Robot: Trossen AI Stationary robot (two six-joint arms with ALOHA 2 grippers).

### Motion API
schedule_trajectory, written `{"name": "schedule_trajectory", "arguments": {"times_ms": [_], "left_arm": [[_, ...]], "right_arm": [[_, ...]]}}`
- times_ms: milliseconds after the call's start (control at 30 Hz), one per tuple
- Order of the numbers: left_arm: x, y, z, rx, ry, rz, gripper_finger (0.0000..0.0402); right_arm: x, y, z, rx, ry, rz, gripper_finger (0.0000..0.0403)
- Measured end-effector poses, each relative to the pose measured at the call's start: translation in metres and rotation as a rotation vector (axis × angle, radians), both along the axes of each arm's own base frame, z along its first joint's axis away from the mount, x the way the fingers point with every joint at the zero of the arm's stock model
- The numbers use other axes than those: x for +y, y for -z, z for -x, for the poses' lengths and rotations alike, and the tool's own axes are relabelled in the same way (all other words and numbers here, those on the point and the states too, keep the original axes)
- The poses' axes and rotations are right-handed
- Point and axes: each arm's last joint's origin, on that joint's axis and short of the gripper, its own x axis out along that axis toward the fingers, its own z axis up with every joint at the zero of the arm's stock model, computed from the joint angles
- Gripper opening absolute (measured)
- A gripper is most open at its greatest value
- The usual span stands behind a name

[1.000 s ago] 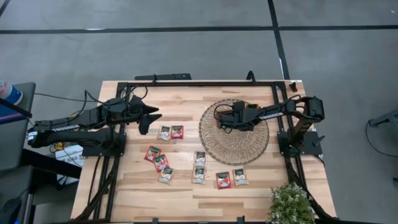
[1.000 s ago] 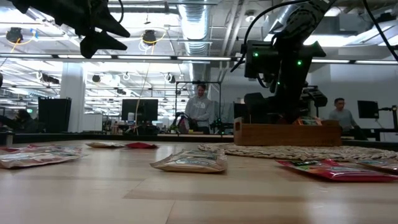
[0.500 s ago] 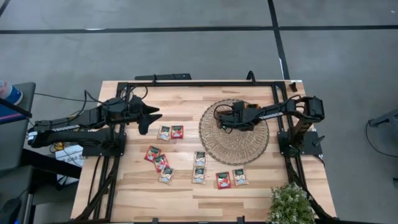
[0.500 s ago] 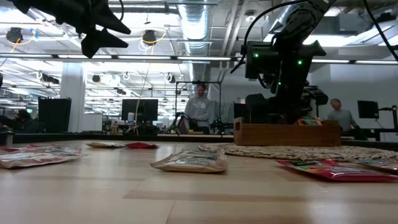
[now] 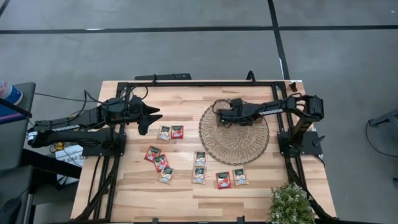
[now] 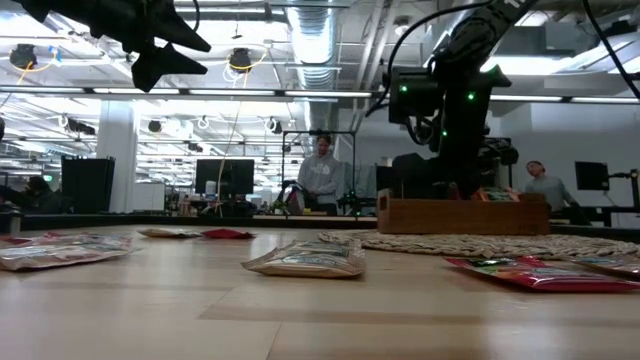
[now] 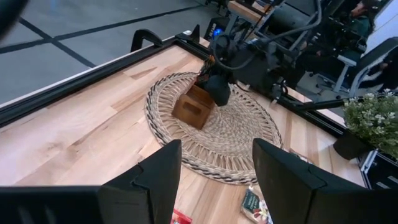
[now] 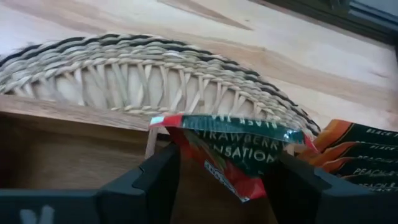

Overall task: Pick & Place Tea
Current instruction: Put the red tea pack into the middle compartment of the brown organizer

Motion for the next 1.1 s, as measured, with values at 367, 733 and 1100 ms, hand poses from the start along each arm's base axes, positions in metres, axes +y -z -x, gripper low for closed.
{"name": "schedule_trajectory", "arguments": {"times_ms": [367, 733, 1100], "left_arm": [[0.0000, -0.0003, -0.0001, -0.003, 0.001, -0.002, 0.0191], [0.0000, -0.0003, -0.0001, -0.002, 0.001, -0.004, 0.0191], [0.0001, -0.0003, -0.0001, -0.002, 0.000, -0.003, 0.0191]], "right_arm": [[-0.0047, 0.0013, 0.0011, 0.026, -0.047, -0.082, 0.0205], [-0.0051, 0.0013, 0.0009, 0.072, -0.116, -0.085, 0.0205], [-0.0052, 0.0016, 0.0006, 0.059, -0.111, -0.102, 0.0207]]}}
